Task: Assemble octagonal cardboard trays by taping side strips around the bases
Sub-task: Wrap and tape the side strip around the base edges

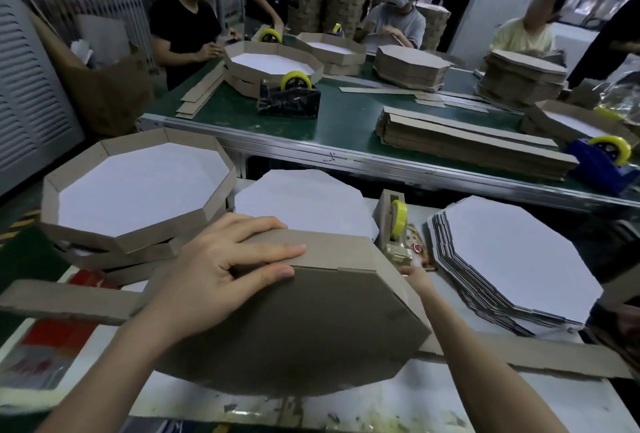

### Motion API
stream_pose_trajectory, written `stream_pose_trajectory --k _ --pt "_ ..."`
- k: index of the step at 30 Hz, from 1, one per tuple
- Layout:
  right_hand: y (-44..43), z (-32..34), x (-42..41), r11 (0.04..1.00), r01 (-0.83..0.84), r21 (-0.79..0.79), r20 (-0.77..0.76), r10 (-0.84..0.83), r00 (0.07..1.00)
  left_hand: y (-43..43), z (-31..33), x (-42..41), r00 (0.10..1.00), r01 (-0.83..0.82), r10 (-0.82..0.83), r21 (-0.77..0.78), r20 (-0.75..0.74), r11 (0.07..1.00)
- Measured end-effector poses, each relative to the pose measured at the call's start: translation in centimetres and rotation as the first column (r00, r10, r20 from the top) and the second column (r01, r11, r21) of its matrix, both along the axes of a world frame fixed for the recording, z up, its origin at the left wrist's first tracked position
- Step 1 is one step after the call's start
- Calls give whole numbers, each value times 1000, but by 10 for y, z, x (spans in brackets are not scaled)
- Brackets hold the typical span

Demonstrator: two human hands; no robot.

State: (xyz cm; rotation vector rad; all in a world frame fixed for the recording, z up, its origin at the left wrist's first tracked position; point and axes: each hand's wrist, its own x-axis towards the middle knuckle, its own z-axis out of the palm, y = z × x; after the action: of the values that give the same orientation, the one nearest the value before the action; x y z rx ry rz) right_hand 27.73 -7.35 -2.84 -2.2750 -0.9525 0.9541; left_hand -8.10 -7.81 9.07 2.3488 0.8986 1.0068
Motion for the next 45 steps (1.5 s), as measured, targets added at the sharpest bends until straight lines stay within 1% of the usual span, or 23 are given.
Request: stream_pose_trajectory --k 2,4,5,7,10,11,13,15,18,21,23,28,35,42,45 --pt "5 13 -7 998 -54 35 42 52 998 0 1 -2 1000 0 -1 -14 -25 1000" --pt "11 31 -15 994 -64 87 22 62 998 -1 2 -4 999 13 -14 -29 -46 1000" --pt "14 44 -20 992 -58 110 -52 64 997 -1 3 -6 998 21 -23 -35 -53 999" --pt "18 72 -29 985 9 173 -245 34 969 -1 6 -7 998 40 -42 -43 -51 998" --pt "20 115 -47 928 165 335 -359 -36 933 1 11 -6 997 62 -63 -9 -46 998" --pt "19 128 -55 900 210 381 -434 -27 901 1 14 -5 997 70 -70 -10 -45 998" --pt "13 152 -72 861 279 425 -582 24 813 -1 20 -1 994 102 -103 -29 -28 994" --pt "4 174 -89 849 288 443 -654 87 752 -5 24 5 992 118 -119 -22 -42 993" --pt "-15 197 -113 845 285 453 -719 157 677 -13 27 12 986 95 -101 -46 -135 994" --pt "-38 206 -131 860 264 437 -756 192 626 -18 23 12 983 29 -21 43 -184 999" --pt "-53 206 -142 872 253 418 -772 196 604 -21 22 9 984 0 13 77 -178 997" --pt "-81 195 -165 899 239 367 -798 172 578 -22 26 6 990 9 -1 56 -142 998" --pt "-104 192 -179 905 281 321 -858 151 491 -19 22 7 990 25 -17 52 -138 998" --pt "-123 183 -185 908 303 291 -908 162 387 -16 20 6 988 30 -14 101 -151 994" --pt "-127 178 -186 900 329 285 -920 160 358 -17 21 6 986 46 -28 106 -163 993"
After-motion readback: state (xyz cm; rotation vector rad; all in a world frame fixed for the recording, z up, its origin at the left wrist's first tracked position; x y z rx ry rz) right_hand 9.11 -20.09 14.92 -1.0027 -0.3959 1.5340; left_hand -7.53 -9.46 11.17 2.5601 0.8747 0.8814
